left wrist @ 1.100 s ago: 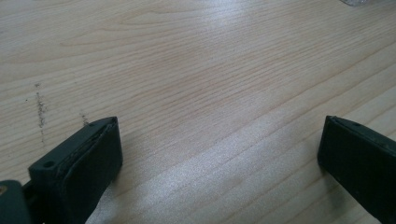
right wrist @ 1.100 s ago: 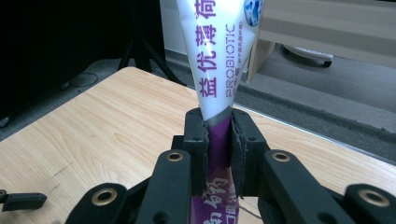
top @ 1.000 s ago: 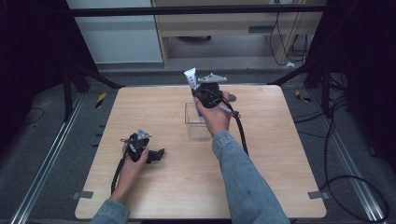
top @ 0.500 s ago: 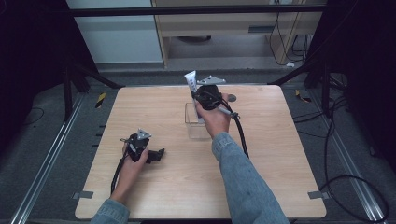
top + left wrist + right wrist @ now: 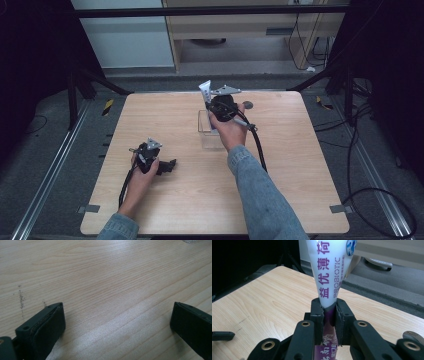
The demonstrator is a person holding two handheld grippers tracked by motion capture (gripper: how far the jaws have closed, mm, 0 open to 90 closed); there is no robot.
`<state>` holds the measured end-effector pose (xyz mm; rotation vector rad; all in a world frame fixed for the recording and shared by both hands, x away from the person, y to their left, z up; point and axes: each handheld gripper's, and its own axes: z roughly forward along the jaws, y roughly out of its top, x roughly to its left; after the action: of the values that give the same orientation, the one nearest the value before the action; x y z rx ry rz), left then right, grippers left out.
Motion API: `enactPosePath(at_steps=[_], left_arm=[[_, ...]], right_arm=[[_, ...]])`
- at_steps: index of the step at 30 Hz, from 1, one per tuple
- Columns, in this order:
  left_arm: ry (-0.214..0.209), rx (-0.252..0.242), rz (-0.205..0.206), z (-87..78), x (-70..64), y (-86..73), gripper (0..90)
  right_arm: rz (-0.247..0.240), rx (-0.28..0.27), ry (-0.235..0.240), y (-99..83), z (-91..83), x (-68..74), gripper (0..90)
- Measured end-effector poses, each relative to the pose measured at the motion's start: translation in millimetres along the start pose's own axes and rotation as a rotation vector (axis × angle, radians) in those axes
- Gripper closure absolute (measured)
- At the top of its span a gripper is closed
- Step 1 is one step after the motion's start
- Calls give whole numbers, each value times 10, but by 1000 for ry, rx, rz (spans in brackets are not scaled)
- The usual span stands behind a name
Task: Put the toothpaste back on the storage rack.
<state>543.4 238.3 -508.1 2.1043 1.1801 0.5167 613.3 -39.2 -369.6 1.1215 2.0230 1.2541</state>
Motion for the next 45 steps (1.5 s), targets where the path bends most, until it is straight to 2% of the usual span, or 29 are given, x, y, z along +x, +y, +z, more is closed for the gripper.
enactPosePath(at_steps=[12, 45], left_arm=[[0, 0, 0, 1, 0, 0, 0], [-1, -1, 1, 1, 1, 1, 0]], right_arm=[[-14, 28, 2, -121, 19, 23, 786], [-35, 79, 4, -269, 34, 49, 787]])
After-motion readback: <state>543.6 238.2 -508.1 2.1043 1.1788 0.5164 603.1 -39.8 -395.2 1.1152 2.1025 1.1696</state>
